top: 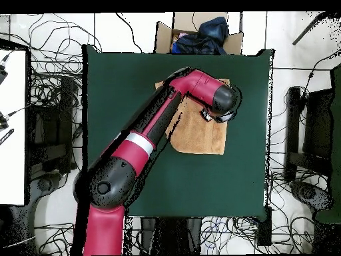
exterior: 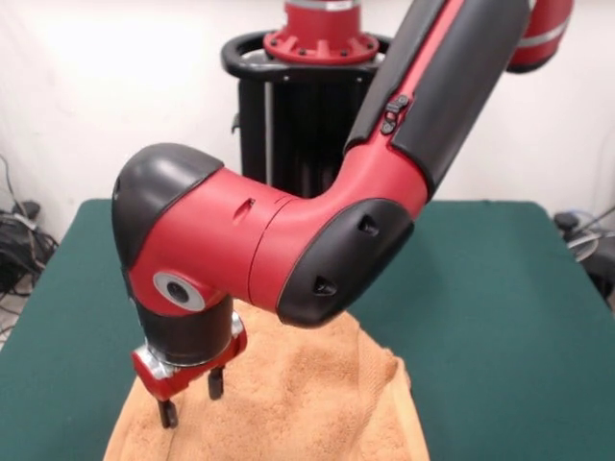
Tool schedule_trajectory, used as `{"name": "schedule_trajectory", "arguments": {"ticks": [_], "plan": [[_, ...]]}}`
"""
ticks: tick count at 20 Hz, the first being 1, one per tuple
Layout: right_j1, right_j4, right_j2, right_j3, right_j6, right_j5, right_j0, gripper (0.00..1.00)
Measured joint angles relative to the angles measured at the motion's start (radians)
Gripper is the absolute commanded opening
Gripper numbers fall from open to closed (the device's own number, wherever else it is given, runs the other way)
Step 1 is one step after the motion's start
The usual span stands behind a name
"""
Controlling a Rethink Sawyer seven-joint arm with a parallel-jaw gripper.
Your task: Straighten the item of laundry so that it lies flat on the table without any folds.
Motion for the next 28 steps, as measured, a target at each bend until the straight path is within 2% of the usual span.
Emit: {"name": "schedule_trajectory", "arguments": {"ticks": [16,28], "plan": [[0.041,-0.096,-0.046,-0.053,0.0,-0.011,-0.002,1.0],[0.048,-0.137,-0.047,-0.068,0.0,-0.018,-0.011,1.0]]}}
